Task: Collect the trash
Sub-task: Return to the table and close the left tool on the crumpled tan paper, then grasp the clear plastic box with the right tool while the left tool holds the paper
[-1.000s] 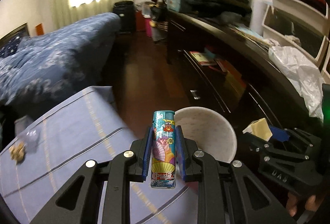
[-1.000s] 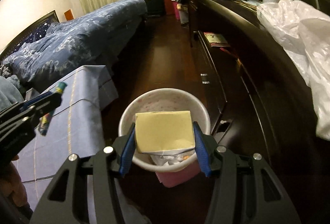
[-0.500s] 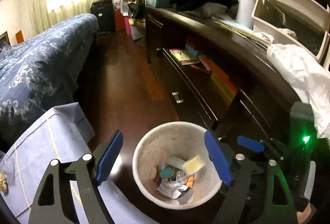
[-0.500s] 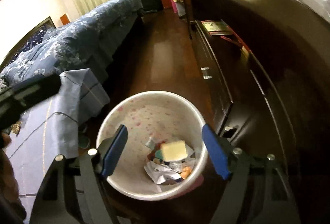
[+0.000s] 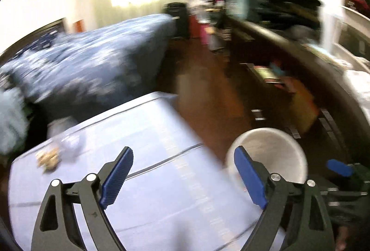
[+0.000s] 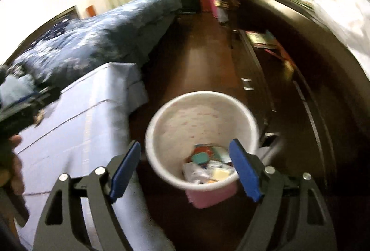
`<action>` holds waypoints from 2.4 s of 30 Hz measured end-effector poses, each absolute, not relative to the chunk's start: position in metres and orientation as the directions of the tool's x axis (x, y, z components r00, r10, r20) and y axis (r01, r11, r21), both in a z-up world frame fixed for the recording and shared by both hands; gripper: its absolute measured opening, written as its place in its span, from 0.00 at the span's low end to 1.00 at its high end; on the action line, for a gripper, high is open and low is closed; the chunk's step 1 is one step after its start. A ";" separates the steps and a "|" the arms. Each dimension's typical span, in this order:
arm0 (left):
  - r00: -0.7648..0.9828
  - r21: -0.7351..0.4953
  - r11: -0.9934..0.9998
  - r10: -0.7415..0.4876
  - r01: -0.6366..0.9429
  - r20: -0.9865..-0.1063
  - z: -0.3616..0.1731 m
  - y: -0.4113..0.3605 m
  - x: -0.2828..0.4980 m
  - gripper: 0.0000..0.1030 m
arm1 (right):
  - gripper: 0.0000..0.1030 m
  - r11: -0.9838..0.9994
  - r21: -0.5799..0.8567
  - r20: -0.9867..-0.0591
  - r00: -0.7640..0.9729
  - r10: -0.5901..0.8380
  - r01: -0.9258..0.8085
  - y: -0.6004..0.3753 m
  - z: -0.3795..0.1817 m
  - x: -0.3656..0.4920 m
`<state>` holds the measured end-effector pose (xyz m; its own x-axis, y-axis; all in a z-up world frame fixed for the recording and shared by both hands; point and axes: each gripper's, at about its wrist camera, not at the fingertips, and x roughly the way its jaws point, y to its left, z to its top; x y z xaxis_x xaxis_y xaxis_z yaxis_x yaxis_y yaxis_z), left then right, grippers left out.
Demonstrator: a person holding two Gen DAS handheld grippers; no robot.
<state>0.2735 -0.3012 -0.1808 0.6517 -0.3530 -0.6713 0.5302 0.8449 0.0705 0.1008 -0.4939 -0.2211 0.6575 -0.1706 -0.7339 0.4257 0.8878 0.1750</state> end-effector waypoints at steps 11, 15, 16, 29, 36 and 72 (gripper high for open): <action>0.678 0.038 0.981 -0.104 0.191 -0.728 -0.213 -0.136 0.358 0.86 | 0.79 0.969 0.167 -0.723 0.690 -0.004 0.180 -0.384 -0.194 0.134; 0.687 0.075 0.985 -0.055 0.158 -0.725 -0.221 -0.110 0.389 0.86 | 0.79 0.977 0.174 -0.730 0.682 0.042 0.126 -0.360 -0.191 0.148; 0.684 0.079 0.985 -0.050 0.155 -0.727 -0.222 -0.108 0.395 0.86 | 0.79 0.979 0.171 -0.730 0.682 0.047 0.115 -0.354 -0.189 0.151; 0.609 0.049 0.967 -0.117 0.249 -0.784 -0.260 -0.099 0.454 0.74 | 0.79 0.987 0.153 -0.729 0.680 0.077 0.052 -0.320 -0.177 0.181; 0.610 0.012 0.970 -0.144 0.244 -0.780 -0.259 -0.088 0.463 0.45 | 0.79 0.987 0.162 -0.723 0.680 0.118 0.001 -0.296 -0.173 0.214; 0.652 -0.094 0.996 -0.076 0.006 -0.755 -0.229 0.067 0.346 0.25 | 0.51 0.985 0.115 -0.804 0.595 0.016 0.129 -0.178 -0.246 0.475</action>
<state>0.3465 0.0665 -0.2287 0.6518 -0.0755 -0.7546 0.0062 0.9955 -0.0943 0.4750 -0.1777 -0.2461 0.5950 0.0161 -0.8036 0.1285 0.9850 0.1149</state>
